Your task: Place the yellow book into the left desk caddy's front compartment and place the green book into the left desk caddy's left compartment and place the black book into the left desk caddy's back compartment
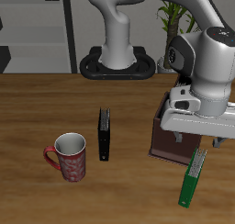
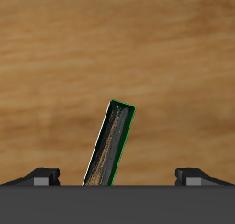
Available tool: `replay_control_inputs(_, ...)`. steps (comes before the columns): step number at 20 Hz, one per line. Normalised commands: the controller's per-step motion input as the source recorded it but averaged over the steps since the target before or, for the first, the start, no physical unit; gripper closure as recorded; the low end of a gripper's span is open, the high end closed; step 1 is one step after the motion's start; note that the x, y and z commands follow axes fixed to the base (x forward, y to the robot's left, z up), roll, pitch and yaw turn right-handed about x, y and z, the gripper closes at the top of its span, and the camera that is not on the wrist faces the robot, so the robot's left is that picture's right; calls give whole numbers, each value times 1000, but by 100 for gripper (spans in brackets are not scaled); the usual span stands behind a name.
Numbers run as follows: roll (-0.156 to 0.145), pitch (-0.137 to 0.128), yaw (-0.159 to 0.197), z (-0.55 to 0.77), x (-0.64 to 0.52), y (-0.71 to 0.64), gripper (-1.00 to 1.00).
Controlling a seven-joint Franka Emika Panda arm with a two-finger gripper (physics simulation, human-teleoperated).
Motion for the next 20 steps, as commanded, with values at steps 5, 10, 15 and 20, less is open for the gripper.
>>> replay_control_inputs(5,9,20,-25,-379,111,-26,-100)
replay_control_inputs(10,3,37,-23,-374,79,-104,-100)
replay_control_inputs(15,1,54,-41,-428,28,-92,-100)
replay_control_inputs(20,9,25,-16,-292,3,-90,100)
